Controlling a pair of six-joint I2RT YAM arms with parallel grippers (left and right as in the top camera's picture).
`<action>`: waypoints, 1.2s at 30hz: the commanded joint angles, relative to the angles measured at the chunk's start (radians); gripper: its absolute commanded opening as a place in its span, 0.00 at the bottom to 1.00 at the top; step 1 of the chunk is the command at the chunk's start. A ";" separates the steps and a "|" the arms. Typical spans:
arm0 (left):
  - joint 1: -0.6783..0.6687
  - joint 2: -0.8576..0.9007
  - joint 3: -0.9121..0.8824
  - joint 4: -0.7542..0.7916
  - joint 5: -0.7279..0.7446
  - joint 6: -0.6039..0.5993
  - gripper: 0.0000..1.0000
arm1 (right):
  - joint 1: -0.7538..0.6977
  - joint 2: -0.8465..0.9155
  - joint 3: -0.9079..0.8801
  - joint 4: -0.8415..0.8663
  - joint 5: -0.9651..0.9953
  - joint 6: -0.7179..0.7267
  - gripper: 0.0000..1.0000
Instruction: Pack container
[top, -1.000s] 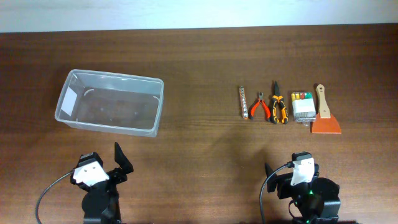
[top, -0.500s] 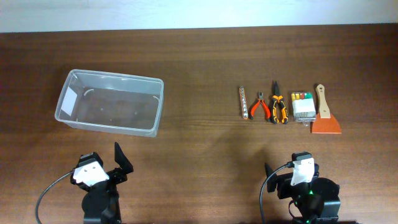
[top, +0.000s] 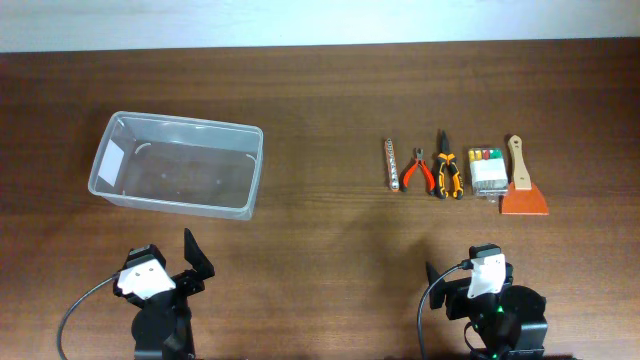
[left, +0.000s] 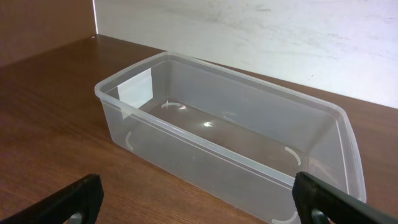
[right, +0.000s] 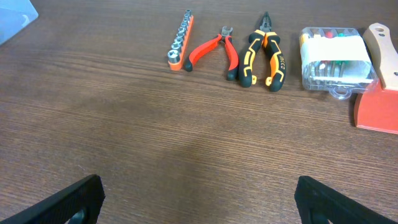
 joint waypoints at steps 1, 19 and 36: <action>-0.004 -0.003 -0.004 -0.001 -0.004 0.009 0.99 | -0.008 -0.012 -0.007 0.006 -0.009 0.009 0.99; -0.004 -0.003 -0.004 -0.001 -0.004 0.009 0.99 | -0.008 -0.012 -0.007 0.176 -0.184 0.010 0.99; -0.004 -0.003 -0.004 -0.001 -0.004 0.009 0.99 | -0.008 0.281 0.322 0.216 -0.154 0.076 0.98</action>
